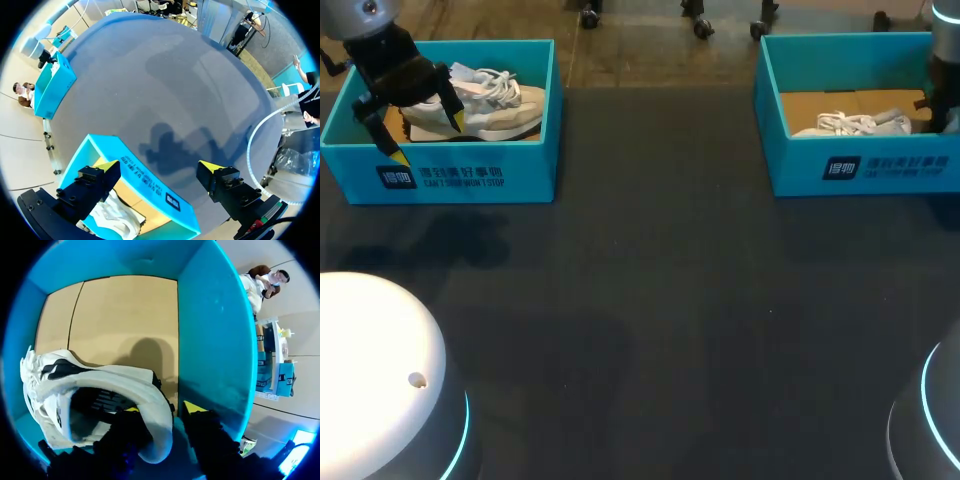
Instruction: Take the shoe out of the shoebox, open the shoe tongue, remove and reinsert the insole, then place the shoe into the shoebox
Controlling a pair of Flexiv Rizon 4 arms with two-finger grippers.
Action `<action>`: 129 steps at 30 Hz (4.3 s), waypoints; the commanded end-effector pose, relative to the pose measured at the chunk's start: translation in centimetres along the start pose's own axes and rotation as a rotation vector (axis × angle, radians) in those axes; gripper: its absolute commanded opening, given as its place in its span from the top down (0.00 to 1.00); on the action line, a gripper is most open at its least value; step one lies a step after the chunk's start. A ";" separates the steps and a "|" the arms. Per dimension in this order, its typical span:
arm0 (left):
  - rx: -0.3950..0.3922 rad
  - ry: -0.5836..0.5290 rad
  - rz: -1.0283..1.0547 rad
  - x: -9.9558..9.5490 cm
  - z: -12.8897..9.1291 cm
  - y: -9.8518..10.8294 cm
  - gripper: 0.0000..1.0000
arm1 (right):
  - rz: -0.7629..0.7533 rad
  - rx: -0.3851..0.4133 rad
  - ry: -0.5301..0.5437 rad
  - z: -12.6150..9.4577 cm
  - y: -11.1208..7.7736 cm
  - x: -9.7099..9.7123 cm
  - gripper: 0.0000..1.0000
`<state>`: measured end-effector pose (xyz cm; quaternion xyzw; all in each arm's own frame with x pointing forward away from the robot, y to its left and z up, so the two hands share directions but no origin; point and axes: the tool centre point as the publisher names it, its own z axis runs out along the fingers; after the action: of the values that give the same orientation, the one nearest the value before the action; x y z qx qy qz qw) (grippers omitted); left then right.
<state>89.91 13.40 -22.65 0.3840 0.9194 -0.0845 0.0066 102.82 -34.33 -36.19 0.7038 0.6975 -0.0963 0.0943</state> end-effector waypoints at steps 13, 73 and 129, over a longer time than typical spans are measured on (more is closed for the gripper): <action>-0.001 0.003 0.000 0.0 0.0 0.0 0.00 | -0.004 -0.054 0.024 -3.3 -0.1 -0.1 0.00; 0.023 0.011 0.008 -0.4 0.1 0.1 0.00 | 0.062 -0.089 0.186 -18.9 -8.9 11.7 0.00; -0.109 0.060 0.594 -15.3 1.9 25.5 0.00 | 0.062 -0.089 0.186 -18.9 -8.9 11.7 0.00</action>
<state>114.33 18.68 -27.61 0.6214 0.7821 0.0006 0.0475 94.09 -17.96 -21.07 0.7259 0.6850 0.0031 0.0628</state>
